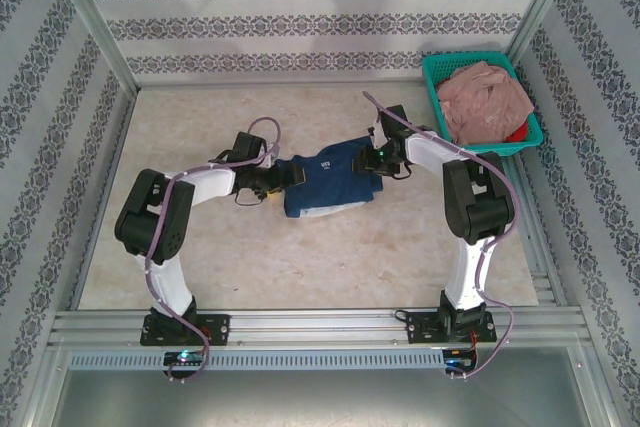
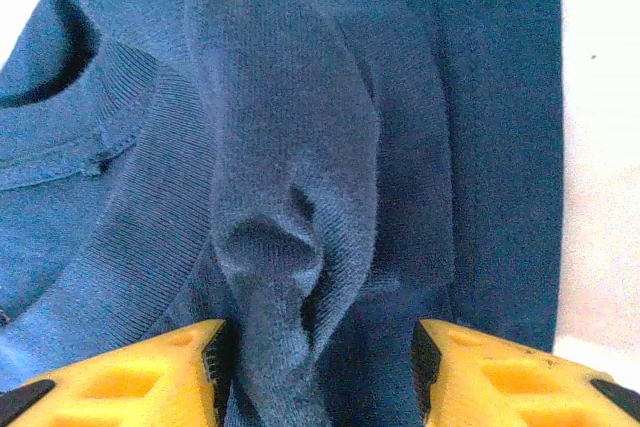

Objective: Fold the inside-out t-shirt
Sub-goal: Move the T-shirt to the top-left of the table.

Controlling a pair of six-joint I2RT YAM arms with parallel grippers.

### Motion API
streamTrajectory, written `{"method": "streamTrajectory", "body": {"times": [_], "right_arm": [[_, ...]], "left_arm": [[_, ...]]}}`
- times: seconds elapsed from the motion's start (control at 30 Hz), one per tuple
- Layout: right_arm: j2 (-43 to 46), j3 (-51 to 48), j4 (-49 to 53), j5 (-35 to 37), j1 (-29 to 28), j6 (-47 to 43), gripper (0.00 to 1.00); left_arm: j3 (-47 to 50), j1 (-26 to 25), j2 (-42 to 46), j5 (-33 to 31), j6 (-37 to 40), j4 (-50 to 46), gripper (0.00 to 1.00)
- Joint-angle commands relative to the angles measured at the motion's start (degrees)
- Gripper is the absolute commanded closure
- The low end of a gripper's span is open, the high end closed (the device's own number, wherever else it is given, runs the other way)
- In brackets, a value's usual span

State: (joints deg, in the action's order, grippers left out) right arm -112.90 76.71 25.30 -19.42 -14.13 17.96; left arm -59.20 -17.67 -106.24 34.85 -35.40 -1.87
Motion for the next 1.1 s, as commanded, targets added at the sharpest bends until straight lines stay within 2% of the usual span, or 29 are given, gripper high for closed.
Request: {"method": "streamTrajectory", "body": {"times": [0.0,0.1,0.23,0.33,0.4,0.57,0.7,0.9,1.07], "right_arm": [[0.31,-0.93,-2.13,-1.08,-0.66,1.18,0.49],[0.87,-1.17,-2.3,-1.32,-0.8,1.38,0.49],[2.1,-0.29,-1.84,-1.52,-0.78,1.3,0.49],[4.15,0.28,-0.99,-1.11,-0.57,0.75,0.49],[6.47,-0.04,-0.12,-0.49,-0.16,0.07,0.49],[12.49,-2.36,0.87,1.61,0.41,-1.22,0.48],[14.78,-2.88,2.01,1.19,0.45,-1.64,0.48],[15.35,-1.85,3.54,0.17,0.38,-2.51,0.48],[14.6,-1.46,4.46,0.08,0.34,-2.84,0.48]], "left_arm": [[-1.81,-1.18,-4.09,3.98,-0.68,5.49,0.22],[-3.02,-1.7,-6.8,4.26,-0.79,8.42,0.39],[-4.92,-1.96,-8.59,3.96,0.38,11.51,0.69],[-9.37,-0.78,-8.81,0.75,6.51,2.98,0.91],[-14.08,1.2,-8.9,-2.63,11.92,-6.33,0.99],[-25.46,8.63,-9.92,-7.03,25.38,-28.36,1.0],[-32.97,15.48,-11.12,-12.33,34.46,-39.7,1.0],[-46.19,25.2,-15.68,-22.98,43.77,-50.13,1.0],[-61.34,31.57,-24.12,-33.1,47.95,-55.66,0.99]]}}
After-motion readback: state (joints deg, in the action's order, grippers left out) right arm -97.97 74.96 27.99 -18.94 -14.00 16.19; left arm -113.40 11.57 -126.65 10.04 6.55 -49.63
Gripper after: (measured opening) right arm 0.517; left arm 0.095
